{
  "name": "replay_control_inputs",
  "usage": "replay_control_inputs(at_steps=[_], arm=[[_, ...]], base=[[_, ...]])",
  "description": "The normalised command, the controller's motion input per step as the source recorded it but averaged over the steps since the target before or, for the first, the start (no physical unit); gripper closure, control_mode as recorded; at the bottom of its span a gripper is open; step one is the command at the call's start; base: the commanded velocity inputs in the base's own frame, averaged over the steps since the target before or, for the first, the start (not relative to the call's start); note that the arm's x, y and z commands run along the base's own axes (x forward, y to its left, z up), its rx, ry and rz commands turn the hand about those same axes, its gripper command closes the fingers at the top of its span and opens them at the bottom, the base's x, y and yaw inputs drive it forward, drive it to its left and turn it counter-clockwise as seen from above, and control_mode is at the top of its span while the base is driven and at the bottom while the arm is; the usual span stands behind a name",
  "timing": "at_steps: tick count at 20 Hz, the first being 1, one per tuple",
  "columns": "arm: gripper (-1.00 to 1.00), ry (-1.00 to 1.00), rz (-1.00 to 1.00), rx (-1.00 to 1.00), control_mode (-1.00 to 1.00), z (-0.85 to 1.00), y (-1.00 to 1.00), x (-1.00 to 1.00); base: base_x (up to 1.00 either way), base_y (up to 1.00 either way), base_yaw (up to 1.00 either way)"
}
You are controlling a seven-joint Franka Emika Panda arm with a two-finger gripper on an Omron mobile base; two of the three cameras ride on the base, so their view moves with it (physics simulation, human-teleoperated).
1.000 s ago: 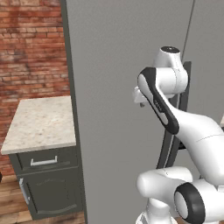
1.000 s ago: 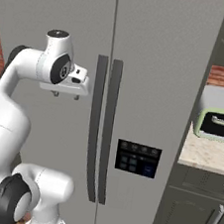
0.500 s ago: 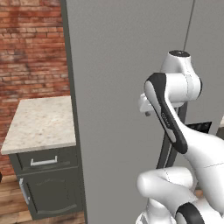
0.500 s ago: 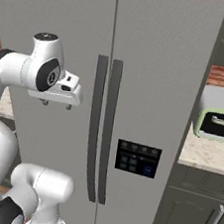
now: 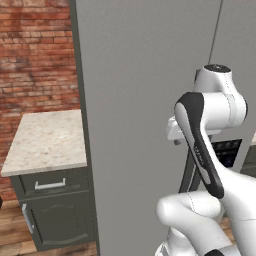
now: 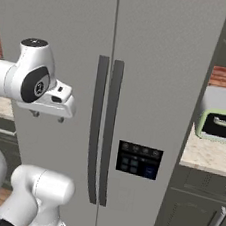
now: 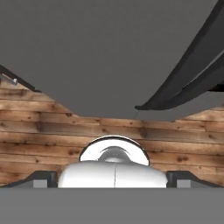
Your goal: Open the freezer door, pick up the ice cube tray from the freezer, and place it on the dining counter.
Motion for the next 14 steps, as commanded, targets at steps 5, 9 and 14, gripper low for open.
replay_control_inputs(at_steps=[5, 9, 14], arm=[[-1.00, 0.02, 0.00, 0.01, -1.00, 0.00, -0.11, -0.13], [-1.00, 0.03, 0.00, 0.03, -1.00, 0.00, -0.17, -0.12], [-1.00, 0.03, 0.00, 0.01, -1.00, 0.00, -0.11, -0.12]], base=[[0.00, 0.00, 0.00], [0.00, 0.00, 0.00], [0.00, 0.00, 0.00]])
